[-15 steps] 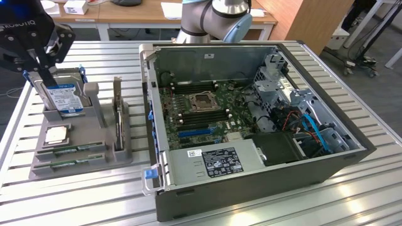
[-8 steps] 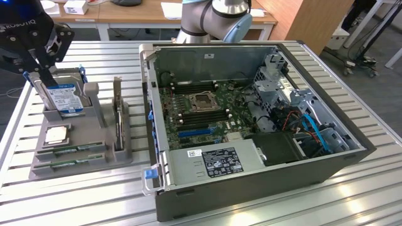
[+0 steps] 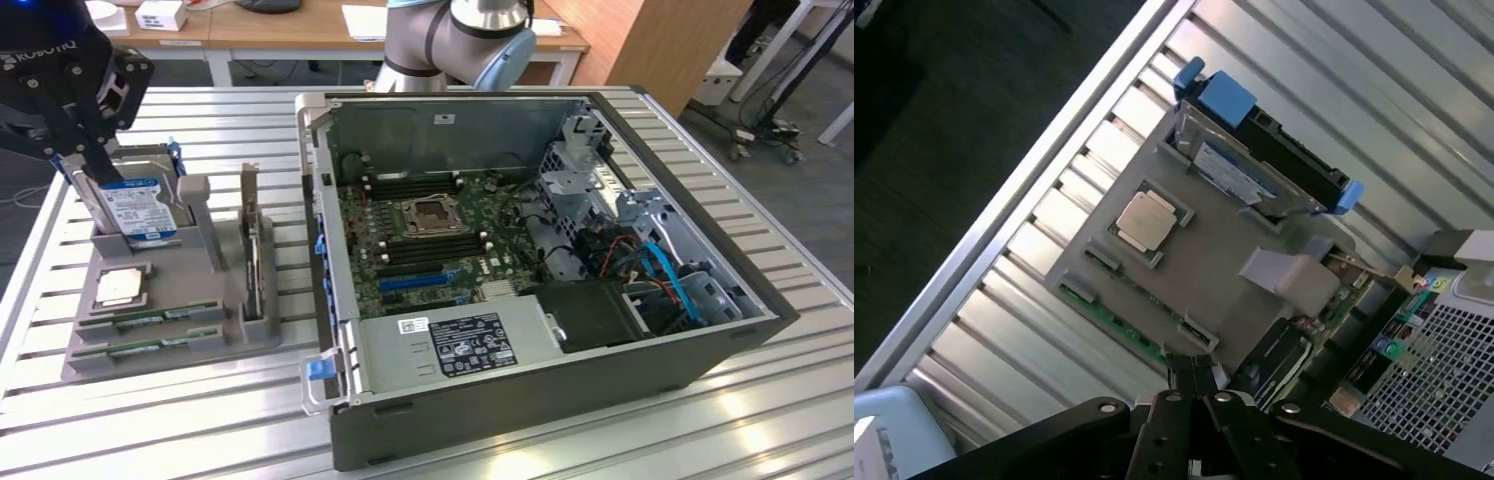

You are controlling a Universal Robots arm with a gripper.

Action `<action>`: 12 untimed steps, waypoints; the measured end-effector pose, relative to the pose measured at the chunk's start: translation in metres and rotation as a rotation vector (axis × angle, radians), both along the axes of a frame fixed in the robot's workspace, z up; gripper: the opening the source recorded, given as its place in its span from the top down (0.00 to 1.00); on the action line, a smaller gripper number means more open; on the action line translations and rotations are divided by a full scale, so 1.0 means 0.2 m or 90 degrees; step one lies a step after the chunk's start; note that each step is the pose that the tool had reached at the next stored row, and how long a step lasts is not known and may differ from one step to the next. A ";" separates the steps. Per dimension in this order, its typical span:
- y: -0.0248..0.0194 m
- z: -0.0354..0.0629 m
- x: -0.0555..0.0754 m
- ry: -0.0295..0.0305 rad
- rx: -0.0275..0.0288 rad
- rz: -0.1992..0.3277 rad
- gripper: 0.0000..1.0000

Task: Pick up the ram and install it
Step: 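Pick up the ram and move it above insertion slot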

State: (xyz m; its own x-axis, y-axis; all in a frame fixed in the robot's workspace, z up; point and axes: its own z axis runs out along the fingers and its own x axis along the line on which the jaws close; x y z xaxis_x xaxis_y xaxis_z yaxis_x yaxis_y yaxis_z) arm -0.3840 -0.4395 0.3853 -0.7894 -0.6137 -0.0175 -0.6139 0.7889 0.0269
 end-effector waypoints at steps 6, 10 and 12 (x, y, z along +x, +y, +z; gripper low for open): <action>0.000 -0.001 0.00 0.0000 -0.0014 0.069 0.90; 0.000 -0.001 0.00 0.0000 -0.0021 0.116 0.90; 0.000 -0.002 0.00 -0.0001 -0.0023 0.138 0.90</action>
